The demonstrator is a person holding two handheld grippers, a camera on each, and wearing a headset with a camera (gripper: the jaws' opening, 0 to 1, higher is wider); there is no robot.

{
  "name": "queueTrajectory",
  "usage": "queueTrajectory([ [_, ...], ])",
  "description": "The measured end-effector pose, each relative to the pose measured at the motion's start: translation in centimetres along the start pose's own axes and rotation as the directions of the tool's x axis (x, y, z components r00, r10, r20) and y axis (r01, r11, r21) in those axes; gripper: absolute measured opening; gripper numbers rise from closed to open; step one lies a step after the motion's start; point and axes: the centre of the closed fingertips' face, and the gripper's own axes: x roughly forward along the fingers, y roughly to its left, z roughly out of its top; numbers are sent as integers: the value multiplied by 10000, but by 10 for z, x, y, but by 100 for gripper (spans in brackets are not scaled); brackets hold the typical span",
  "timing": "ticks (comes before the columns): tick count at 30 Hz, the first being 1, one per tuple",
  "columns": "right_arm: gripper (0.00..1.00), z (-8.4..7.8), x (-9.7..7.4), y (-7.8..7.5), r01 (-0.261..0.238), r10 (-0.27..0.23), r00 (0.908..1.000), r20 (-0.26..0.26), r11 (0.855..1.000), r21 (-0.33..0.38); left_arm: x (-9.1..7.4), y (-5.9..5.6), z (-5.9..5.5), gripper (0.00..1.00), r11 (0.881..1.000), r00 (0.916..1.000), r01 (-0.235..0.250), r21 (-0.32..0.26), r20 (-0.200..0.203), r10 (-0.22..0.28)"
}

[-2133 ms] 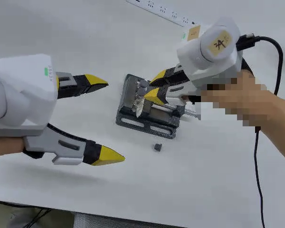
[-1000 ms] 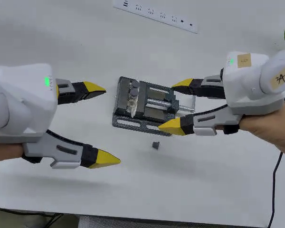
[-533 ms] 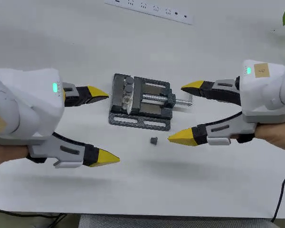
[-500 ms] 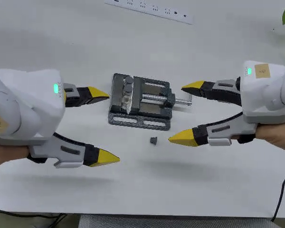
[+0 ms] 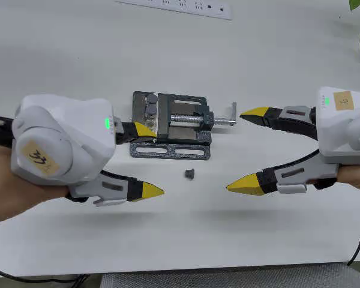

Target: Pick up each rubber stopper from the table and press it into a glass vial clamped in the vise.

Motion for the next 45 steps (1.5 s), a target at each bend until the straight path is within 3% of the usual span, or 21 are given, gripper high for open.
queueTrajectory([
  [5, 80, -5, -5, 2, 112, -113, 9999, 22, 9998, 136, 23, -5, -8, 34, 9951, 9974, 449, 876, -601, -397],
  [14, 79, -15, -13, 1, 328, -330, 9994, 65, 9990, 309, 51, -4, -20, 19, 9895, 9909, 808, 1198, -1171, -667],
  [23, 78, -24, -17, 1, 457, -462, 9989, 100, 9976, 518, 74, -5, -28, 15, 9871, 9835, 1011, 1243, -1623, -803],
  [38, 77, -29, -21, 0, 627, -639, 9979, 137, 9954, 729, 84, -3, -33, 8, 9841, 9757, 1126, 1376, -2024, -834],
  [45, 76, -29, -20, 1, 625, -636, 9979, 120, 9952, 756, 87, -2, -33, 7, 9866, 9773, 1051, 1244, -1966, -793],
])
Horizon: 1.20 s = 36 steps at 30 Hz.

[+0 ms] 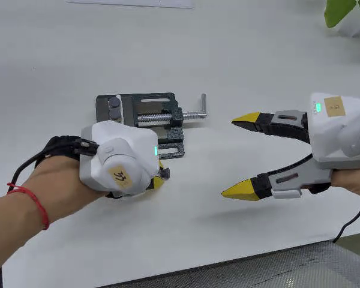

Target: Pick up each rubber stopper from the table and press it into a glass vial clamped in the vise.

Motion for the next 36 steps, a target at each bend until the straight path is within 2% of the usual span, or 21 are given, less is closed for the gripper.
queueTrajectory([
  [12, 75, -1, 0, 1, -11, 11, 10000, -5, 10000, 3, 3, 0, -2, 4, 10000, 10000, -57, -39, -65, 57],
  [22, 74, 2, 1, 2, -52, 52, 10000, 35, 10000, -14, 2, -1, -1, 3, 9993, 9999, -137, -336, 88, 140],
  [27, 74, 10, 3, 4, -106, 106, 9999, 21, 9999, -65, -12, 2, 10, 3, 9936, 9963, -338, -1081, 747, 420],
  [29, 73, 19, 3, 7, -210, 213, 9997, 142, 9997, -154, -23, 4, 20, 3, 9843, 9909, -422, -1713, 1185, 631],
  [32, 72, 36, 3, 10, -342, 349, 9989, 325, 9992, -223, -39, 6, 29, 3, 9743, 9830, -586, -2174, 1576, 942],
  [36, 70, 54, 4, 10, -540, 563, 9973, 468, 9973, -501, -63, 8, 42, 3, 9601, 9679, -684, -2713, 2153, 1299],
])
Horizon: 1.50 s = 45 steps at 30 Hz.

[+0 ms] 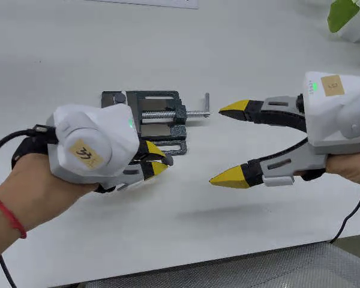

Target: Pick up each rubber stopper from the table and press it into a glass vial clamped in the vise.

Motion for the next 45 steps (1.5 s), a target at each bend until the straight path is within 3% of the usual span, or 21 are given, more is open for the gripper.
queueTrajectory([
  [4, 64, 23, 2, 3, -361, 359, 9993, -84, 9990, -269, -19, 0, 15, 3, 9992, 9986, -199, -356, 488, 217],
  [8, 56, 41, 5, 8, -837, 832, 9965, -104, 9951, -521, -32, -1, 26, 3, 9975, 9968, -306, -633, 724, 351],
  [10, 53, 50, 7, 13, -1160, 1150, 9930, -261, 9924, -405, -39, -3, 32, 3, 9966, 9950, -387, -731, 890, 452],
  [14, 44, 71, 13, 24, -1676, 1650, 9856, -376, 9824, -819, -51, -6, 44, 3, 9929, 9893, -442, -1102, 1332, 588],
  [19, 35, 85, 17, 35, -2265, 2198, 9734, -649, 9658, -1262, -63, -9, 51, 3, 9891, 9838, -539, -1371, 1623, 761],
  [29, 18, 88, 22, 52, -3325, 3073, 9375, -1632, 9294, -1602, -77, -12, 62, 3, 9874, 9743, -667, -1435, 2041, 955],
  [34, 13, 91, 24, 57, -3593, 3270, 9260, -1885, 9168, -1746, -83, -11, 64, 3, 9872, 9701, -687, -1441, 2213, 998],
  [45, 7, 95, 26, 59, -3767, 3401, 9186, -2010, 9074, -1862, -89, -12, 64, 3, 9895, 9690, -681, -1272, 2277, 959],
])
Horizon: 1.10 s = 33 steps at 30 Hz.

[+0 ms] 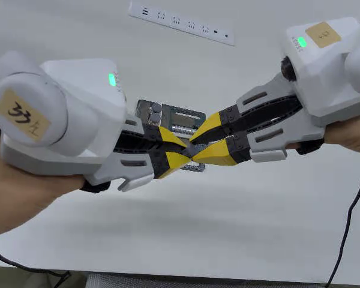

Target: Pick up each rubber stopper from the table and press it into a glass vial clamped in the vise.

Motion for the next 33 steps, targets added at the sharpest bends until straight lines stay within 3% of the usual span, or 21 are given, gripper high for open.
queueTrajectory([
  [13, 6, 2, 2, 8, -237, 233, 9995, -189, 9996, -177, -1, -7, -1, 3, 9994, 9994, 333, 105, -22, -333],
  [19, 6, 5, 6, 13, -417, 400, 9983, -418, 9983, -400, -1, -10, -2, 3, 9975, 9983, 559, 432, -213, -550],
  [33, 5, 2, 10, 5, -194, 180, 9988, -466, 9994, -299, -6, -3, -8, 4, 9991, 9992, 364, 227, 150, -367],
])
